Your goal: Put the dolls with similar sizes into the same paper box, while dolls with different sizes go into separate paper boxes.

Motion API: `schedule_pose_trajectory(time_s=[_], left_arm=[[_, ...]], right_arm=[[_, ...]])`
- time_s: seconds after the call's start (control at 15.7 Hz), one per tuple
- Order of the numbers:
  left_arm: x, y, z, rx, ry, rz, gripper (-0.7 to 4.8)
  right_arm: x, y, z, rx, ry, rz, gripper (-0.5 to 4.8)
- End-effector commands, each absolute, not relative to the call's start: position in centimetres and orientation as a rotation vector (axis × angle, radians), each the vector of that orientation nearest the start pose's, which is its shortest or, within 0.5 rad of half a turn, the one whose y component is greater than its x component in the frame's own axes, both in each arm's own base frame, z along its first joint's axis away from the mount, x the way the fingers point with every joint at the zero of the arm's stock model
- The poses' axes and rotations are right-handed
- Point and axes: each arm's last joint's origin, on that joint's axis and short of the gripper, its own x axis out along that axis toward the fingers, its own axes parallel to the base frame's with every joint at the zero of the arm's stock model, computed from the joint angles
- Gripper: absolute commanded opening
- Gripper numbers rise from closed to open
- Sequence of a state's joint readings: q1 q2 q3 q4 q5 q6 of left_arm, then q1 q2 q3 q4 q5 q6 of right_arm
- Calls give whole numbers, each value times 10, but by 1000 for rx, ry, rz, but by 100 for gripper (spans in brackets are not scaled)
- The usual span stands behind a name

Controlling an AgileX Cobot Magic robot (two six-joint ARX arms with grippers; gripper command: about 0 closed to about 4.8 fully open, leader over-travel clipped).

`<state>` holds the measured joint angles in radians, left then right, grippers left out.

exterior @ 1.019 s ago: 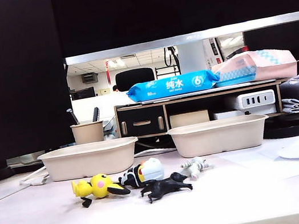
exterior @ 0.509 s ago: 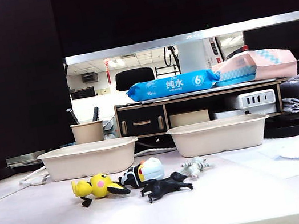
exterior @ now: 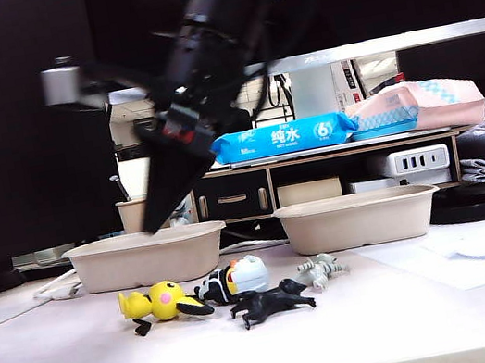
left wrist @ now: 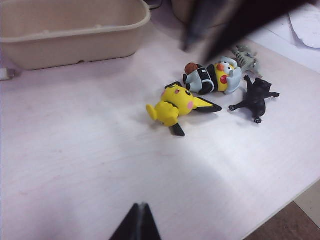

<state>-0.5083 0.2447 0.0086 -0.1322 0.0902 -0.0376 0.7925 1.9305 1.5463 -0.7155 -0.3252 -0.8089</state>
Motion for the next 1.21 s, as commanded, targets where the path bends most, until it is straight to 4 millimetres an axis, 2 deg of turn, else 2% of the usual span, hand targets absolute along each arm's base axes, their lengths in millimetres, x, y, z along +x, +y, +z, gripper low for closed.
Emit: schedule_pose_trajectory(time_s=[0.06, 0.19, 0.57, 0.64, 0.76, 0.96, 1.08, 1.21], left_arm=[[92, -54, 135, 43, 369, -587, -5], [92, -54, 135, 43, 369, -587, -5], [92, -54, 135, 43, 366, -587, -5], [92, -54, 135, 42, 364, -587, -5], [91, -54, 135, 42, 362, -587, -5], [91, -54, 135, 42, 362, -587, -5], [92, -54, 135, 42, 361, -587, -5], [91, -54, 135, 42, 362, -588, -5]], right_arm=[[273, 308, 232, -968, 575, 1417, 352], [275, 313, 228, -953, 552, 1423, 451], [284, 320, 196, -959, 616, 1436, 439], [285, 319, 193, -959, 623, 1434, 424], [290, 319, 184, -929, 667, 1415, 343], [295, 319, 176, -904, 684, 1398, 325], [295, 319, 173, -912, 695, 1391, 274], [296, 319, 169, -915, 712, 1383, 261]])
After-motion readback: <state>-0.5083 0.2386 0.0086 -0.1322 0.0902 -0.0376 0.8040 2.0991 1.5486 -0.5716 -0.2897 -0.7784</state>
